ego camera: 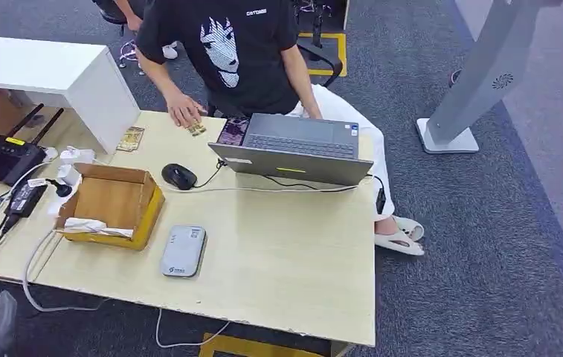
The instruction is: Pass the card to the sensor for recognition and then transmit it.
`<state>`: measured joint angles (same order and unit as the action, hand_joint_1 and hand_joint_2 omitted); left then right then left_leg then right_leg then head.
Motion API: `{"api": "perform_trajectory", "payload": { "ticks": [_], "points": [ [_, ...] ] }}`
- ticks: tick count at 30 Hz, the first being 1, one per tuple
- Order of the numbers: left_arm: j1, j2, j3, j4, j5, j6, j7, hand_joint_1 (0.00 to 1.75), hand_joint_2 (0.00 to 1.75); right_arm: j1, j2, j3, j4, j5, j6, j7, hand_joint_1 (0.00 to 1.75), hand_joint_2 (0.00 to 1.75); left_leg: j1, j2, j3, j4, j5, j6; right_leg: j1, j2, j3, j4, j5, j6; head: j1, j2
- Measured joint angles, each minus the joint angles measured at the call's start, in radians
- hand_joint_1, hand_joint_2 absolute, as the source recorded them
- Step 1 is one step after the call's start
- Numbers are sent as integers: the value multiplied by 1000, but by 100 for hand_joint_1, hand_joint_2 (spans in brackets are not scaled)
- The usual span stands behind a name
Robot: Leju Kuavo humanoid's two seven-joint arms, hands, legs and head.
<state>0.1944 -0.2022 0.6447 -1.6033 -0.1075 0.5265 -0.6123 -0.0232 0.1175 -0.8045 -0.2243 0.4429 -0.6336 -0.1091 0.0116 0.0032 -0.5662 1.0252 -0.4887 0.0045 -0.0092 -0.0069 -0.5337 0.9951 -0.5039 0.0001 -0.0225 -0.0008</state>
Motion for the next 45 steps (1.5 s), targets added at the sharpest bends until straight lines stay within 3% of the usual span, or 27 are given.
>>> {"api": "perform_trajectory", "payload": {
  "ticks": [6, 12, 24, 34, 40, 41, 42, 43, 45],
  "points": [
    [-20, 22, -42, -58, -34, -30, 15, 0, 175, -1, 3, -38, 0, 39, 6, 10, 0, 175, 0, 0, 2, 0, 0, 0, 0, 0, -2, 0, 0, 0, 2, 0],
    [-95, 68, -118, -71, -152, -90, 87, 0, 175, -5, 16, -83, 0, 116, 30, 37, 0, 175, 0, 2, 2, 0, 1, 0, 0, 2, -2, 0, 1, -1, 2, 0],
    [-319, 162, -272, 25, -442, -149, 252, 0, 175, -13, 19, -137, 0, 223, 75, 53, 0, 175, 0, 2, 2, 0, 2, -1, 0, 2, -1, 0, 3, 0, 2, 0],
    [-445, 204, -415, 71, -690, -188, 379, 0, 175, -22, 19, -162, 0, 304, 108, 78, 0, 175, 0, 2, 1, 1, 2, -1, 0, 3, -1, 0, 3, 0, 2, 0],
    [-457, 210, -462, 71, -715, -222, 408, 0, 175, -23, 21, -167, 0, 326, 126, 76, 0, 175, 0, 2, 1, 1, 2, -1, 0, 3, -2, 0, 3, 0, 2, 0],
    [-457, 211, -468, 71, -711, -225, 408, 113, 175, -23, 21, -167, 0, 329, 127, 72, 0, 175, 0, 2, 1, 1, 2, -1, 0, 3, -2, 0, 3, 0, 2, 0],
    [-456, 212, -473, 71, -709, -231, 408, 152, 175, -24, 21, -167, 0, 331, 128, 67, 0, 175, 0, 2, 1, 1, 2, -1, 0, 3, -2, 0, 3, 0, 2, 0],
    [-455, 214, -476, 71, -708, -235, 408, 164, 175, -25, 21, -167, 0, 332, 128, 65, 0, 175, 0, 2, 1, 1, 2, -1, 0, 3, -2, 0, 3, 0, 2, 0],
    [-454, 216, -482, 71, -704, -239, 408, 164, 175, -25, 21, -167, 0, 335, 128, 59, 0, 175, 0, 2, 1, 1, 2, -1, 0, 3, -2, 0, 3, 0, 2, 0]
  ]
}}
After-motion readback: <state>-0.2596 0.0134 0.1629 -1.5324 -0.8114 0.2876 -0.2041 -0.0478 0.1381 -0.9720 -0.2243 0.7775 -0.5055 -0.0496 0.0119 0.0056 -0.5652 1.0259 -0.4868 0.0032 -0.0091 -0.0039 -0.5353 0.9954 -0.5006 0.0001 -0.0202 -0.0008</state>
